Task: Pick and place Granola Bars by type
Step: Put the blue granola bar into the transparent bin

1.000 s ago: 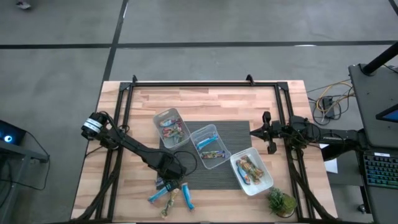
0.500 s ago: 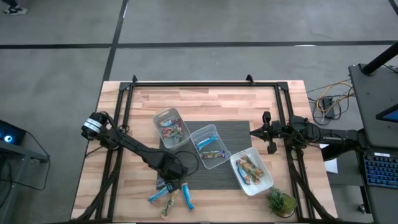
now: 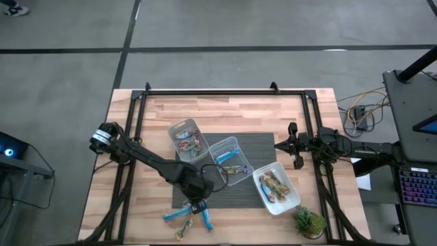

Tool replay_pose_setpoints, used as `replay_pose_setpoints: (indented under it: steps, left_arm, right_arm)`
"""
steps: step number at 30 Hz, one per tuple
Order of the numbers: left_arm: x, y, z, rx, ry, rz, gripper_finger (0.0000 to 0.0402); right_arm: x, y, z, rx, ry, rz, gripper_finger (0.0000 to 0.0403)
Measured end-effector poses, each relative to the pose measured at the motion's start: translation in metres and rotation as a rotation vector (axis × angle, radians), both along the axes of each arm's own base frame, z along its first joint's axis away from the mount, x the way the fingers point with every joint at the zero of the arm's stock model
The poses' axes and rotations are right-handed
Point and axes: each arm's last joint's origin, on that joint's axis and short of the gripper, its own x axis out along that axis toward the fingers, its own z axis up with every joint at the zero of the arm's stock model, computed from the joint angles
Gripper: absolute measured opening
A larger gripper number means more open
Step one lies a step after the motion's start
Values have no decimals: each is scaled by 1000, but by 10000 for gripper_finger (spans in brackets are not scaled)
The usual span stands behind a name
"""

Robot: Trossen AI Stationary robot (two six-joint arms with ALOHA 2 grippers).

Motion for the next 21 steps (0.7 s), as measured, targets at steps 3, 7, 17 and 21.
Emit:
replay_pose_setpoints:
  steps: [3, 7, 17, 21]
  left_arm:
    - [9, 2, 15, 12, -68, 2, 59]
    - [22, 6, 38, 42, -172, 4, 59]
    - [46, 37, 90, 55, -343, 42, 59]
    - [51, 52, 103, 72, -375, 53, 59]
  right_arm:
    - [0, 0, 0, 0, 0, -1, 8]
    - [0, 0, 0, 0, 0, -1, 9]
    - [0, 0, 0, 0, 0, -1, 8]
    - [0, 0, 0, 0, 0, 0, 8]
